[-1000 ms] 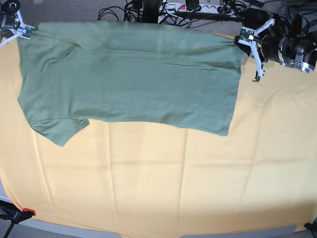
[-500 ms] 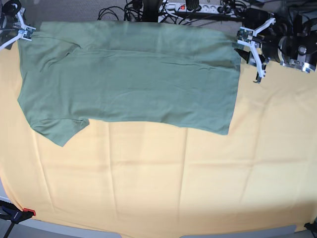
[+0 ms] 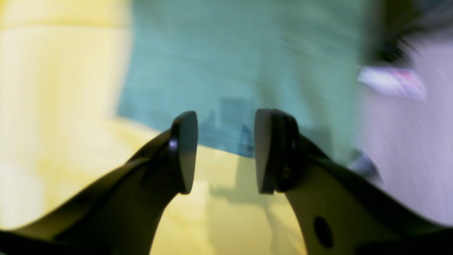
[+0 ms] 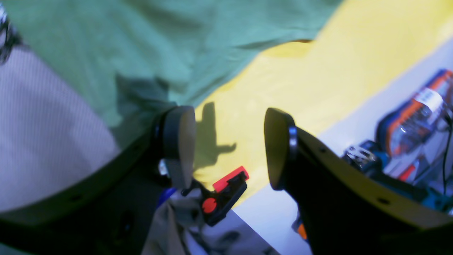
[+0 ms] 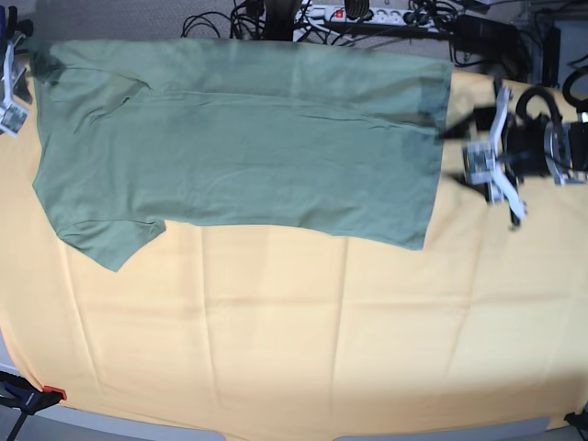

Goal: Fold the T-shirt properly
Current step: 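Release the shirt and move both grippers to the hem side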

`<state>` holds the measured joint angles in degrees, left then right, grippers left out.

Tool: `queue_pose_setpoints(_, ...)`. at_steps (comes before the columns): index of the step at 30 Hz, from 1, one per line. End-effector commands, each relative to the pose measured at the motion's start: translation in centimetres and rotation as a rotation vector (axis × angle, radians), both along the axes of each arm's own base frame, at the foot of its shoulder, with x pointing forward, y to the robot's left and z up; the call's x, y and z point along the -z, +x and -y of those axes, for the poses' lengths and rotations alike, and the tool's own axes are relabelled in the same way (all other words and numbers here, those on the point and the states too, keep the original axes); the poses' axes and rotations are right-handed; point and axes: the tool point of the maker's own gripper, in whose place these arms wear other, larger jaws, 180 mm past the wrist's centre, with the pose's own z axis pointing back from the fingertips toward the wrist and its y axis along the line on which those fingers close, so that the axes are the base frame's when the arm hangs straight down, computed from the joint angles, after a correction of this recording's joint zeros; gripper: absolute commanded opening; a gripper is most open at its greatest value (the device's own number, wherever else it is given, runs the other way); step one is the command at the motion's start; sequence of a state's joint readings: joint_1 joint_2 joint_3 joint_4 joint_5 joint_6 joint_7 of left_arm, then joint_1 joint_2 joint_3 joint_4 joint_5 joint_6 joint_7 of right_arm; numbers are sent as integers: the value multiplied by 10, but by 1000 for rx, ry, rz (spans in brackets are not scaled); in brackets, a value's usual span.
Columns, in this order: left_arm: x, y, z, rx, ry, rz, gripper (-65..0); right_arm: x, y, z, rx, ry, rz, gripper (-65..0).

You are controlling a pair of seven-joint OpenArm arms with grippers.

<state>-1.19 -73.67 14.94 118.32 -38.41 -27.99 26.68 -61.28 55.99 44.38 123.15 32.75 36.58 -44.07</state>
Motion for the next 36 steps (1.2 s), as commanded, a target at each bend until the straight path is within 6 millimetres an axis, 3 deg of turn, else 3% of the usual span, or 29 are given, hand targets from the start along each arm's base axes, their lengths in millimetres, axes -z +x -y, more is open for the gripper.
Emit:
queue_pose_setpoints(1, -17, 27, -10, -102, -29, 84, -375, -12, 11, 1, 12, 5, 53, -315)
queue_pose_setpoints(4, -36, 77, -38, -368, -188, 167, -375, -21, 19, 1, 44, 31, 101, -315)
queue_pose_setpoints(7, -35, 102, -71, -568, -364, 122, -383, -21, 19, 0, 47, 46, 112, -315)
queue_pose_setpoints(13, 13, 120, -125, -814, -563, -8, -385, -22, 21, -1, 40, 47, 130, -315)
queue_pose_setpoints(17, 45, 128, -139, -900, -658, -104, -385, -26, 26, 2, 59, 45, 165, -315)
queue_pose_setpoints(21, 67, 132, -136, -928, -710, -178, -385, -26, 26, 2, 60, 43, 165, -315)
queue_pose_setpoints(24, 81, 137, -123, -915, -697, -223, -385, -26, 26, 2, 59, 45, 166, -315)
queue_pose_setpoints(30, 108, 138, -68, -808, -627, -346, -385, -25, 23, 2, 73, 51, 166, -315)
queue_pose_setpoints(36, 128, 117, -16, -678, -537, -548, -385, -23, 21, 4, 93, 51, 173, -315)
